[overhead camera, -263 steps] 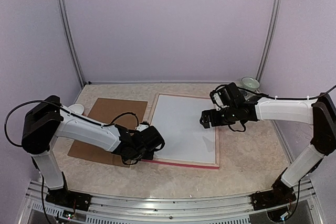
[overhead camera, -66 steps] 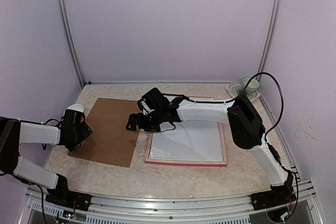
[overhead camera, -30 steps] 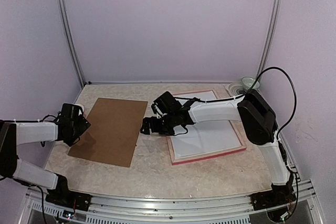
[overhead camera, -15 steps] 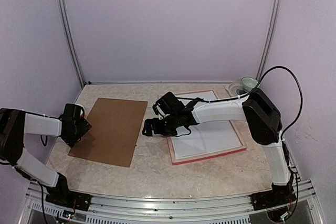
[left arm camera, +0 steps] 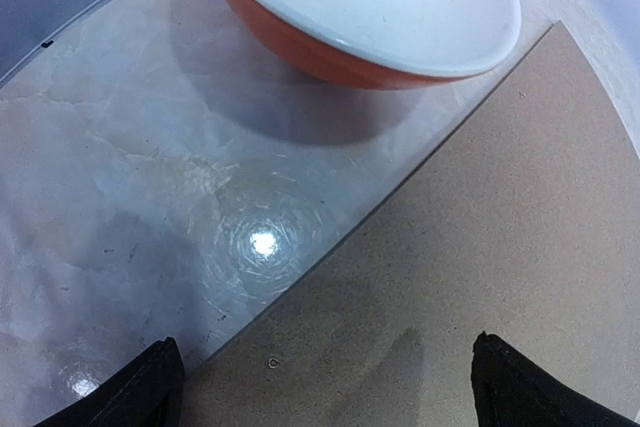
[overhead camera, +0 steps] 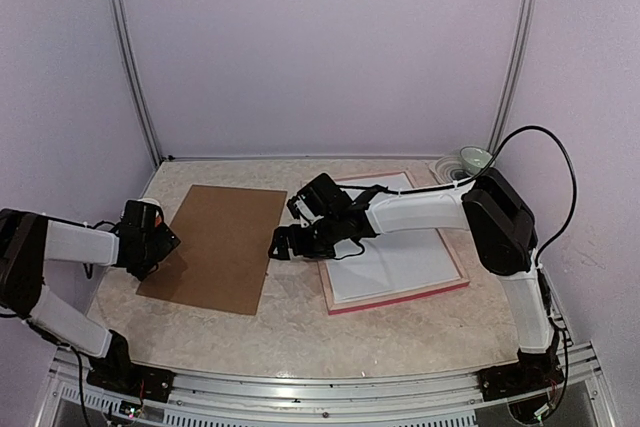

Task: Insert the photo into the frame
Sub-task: Turn over the backboard.

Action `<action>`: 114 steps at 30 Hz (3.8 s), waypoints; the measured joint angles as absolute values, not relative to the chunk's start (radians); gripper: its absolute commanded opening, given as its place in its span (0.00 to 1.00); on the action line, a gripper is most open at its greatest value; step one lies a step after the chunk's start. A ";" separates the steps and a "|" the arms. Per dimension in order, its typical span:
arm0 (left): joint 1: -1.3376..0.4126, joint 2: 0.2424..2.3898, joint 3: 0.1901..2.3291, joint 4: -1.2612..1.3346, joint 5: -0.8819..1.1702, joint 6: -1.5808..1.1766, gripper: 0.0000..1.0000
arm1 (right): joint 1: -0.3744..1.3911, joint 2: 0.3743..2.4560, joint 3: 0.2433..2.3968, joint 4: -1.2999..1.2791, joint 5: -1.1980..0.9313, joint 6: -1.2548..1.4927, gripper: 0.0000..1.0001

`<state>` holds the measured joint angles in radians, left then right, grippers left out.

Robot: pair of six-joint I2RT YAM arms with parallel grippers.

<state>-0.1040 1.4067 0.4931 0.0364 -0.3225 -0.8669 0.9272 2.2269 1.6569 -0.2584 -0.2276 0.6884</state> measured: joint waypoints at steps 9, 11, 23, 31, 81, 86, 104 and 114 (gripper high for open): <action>-0.160 1.407 0.493 0.037 -0.315 -0.862 0.99 | 0.927 2.227 1.679 -0.256 -0.243 0.688 0.99; -0.174 1.407 0.493 0.038 -0.313 -0.862 0.99 | 0.927 2.227 1.679 -0.257 -0.245 0.688 0.99; -0.273 1.407 0.489 0.041 -0.305 -0.878 0.98 | 0.920 2.227 1.679 -0.239 -0.284 0.710 0.99; -0.313 1.392 0.471 0.050 -0.323 -0.901 0.98 | 0.910 2.277 1.753 -0.251 -0.274 0.743 0.99; -0.353 1.358 0.385 0.157 -0.334 -0.867 0.86 | 0.862 2.281 1.594 0.080 -0.376 0.971 0.99; -0.363 1.331 0.376 0.130 -0.331 -0.872 0.85 | 0.862 2.246 1.544 0.104 -0.410 0.970 0.99; -0.594 1.258 0.349 0.036 -0.399 -0.987 0.85 | 0.829 2.049 1.322 0.217 -0.427 0.963 0.99; -0.765 1.367 0.416 0.059 -0.459 -1.060 0.85 | 0.770 1.938 1.127 0.263 -0.434 0.962 0.99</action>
<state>-0.7650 1.3670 0.4156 0.0589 -0.4591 -1.0599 0.7700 1.9385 1.1275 0.2634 -0.4339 0.9623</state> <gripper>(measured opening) 0.854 0.993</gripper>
